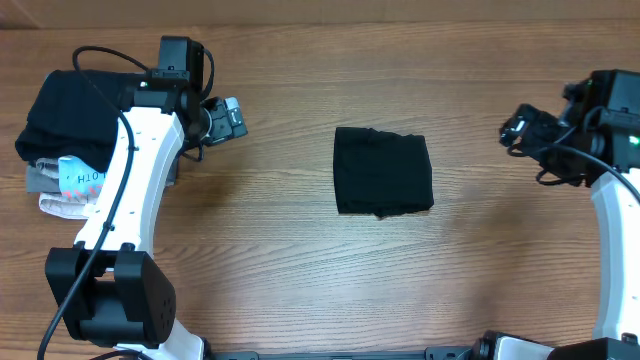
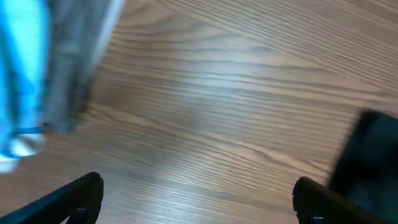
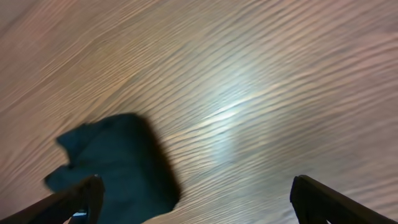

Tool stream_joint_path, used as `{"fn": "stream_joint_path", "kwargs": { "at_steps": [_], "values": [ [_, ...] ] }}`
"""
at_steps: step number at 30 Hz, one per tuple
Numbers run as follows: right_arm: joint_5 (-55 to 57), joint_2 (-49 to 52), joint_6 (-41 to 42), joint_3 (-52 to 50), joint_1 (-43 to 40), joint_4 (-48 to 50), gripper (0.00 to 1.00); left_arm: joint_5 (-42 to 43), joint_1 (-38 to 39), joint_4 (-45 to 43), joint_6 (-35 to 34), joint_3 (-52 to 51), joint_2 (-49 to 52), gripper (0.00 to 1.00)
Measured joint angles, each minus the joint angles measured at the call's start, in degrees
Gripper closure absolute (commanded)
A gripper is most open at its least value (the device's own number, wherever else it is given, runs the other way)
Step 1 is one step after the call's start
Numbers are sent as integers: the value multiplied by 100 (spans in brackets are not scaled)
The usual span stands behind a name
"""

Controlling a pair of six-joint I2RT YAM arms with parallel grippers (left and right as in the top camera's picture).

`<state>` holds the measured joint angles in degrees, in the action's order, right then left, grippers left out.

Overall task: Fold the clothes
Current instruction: 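Lift the right gripper away from the bundle to the right, then move the left gripper to the black folded bundle and grasp it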

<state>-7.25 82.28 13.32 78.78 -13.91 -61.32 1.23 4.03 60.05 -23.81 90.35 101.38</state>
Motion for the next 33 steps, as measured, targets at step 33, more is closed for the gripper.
{"fn": "stream_joint_path", "kwargs": {
  "at_steps": [33],
  "values": [
    [214, 0, 15, -4, -24, 0, 0, 1152, 2754, -1858, -826, -4, 2179, 0]
  ]
}}
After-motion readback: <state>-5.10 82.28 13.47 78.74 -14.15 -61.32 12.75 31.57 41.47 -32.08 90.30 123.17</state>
